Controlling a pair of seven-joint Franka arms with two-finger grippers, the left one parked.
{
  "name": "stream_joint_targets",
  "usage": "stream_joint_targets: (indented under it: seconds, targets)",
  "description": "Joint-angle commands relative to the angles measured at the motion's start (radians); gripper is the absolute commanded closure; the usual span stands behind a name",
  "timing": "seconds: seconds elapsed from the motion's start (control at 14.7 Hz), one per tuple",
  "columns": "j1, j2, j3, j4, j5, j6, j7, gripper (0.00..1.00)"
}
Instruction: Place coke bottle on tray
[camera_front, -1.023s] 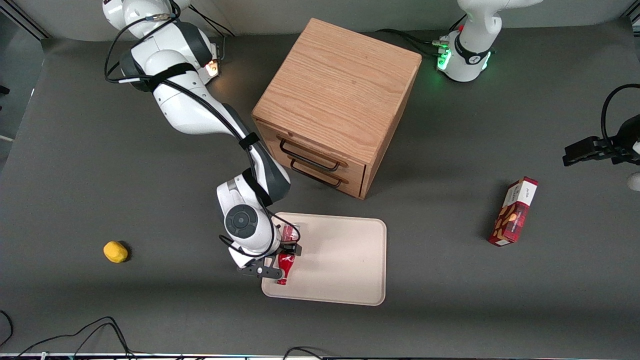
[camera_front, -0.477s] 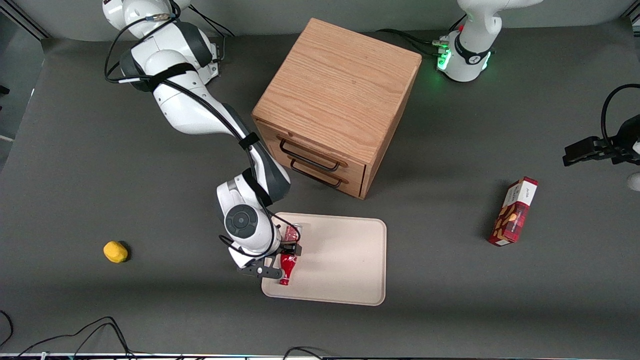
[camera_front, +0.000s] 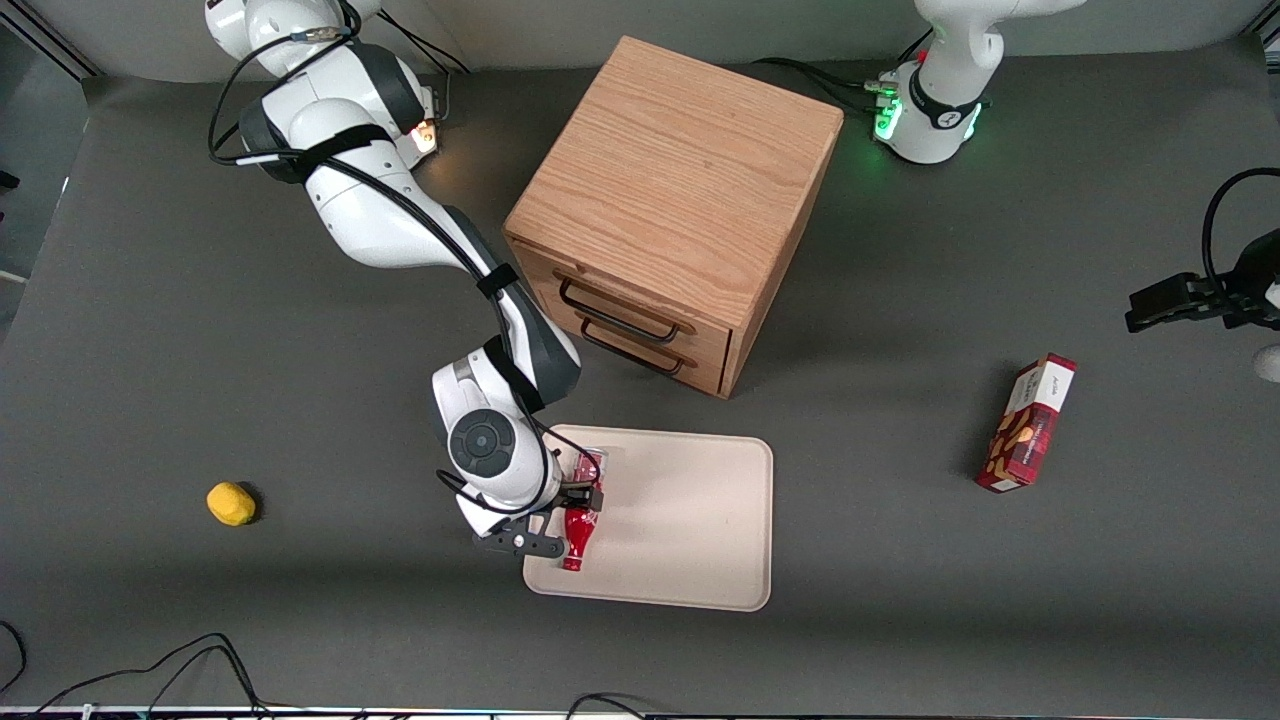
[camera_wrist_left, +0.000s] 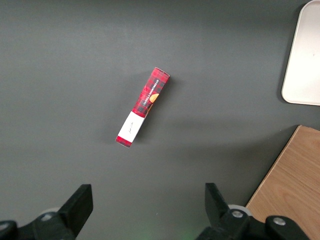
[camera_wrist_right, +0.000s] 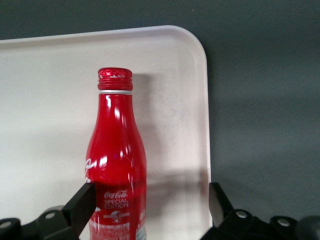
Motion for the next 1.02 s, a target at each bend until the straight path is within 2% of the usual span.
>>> stream_joint_targets:
  seconds: [0.0,0.14,0.48,0.95]
  targets:
    - [0.002,-0.042,-0.014,0.015,0.004,-0.081,0.02,0.0]
    - [-0.004,-0.091,-0.014,0.012,0.007,-0.125,0.02,0.0]
    - [-0.116,-0.31,0.007,-0.037,0.013,-0.435,0.008,0.0]
    - [-0.332,-0.767,0.03,-0.333,0.015,-0.687,-0.367,0.0]
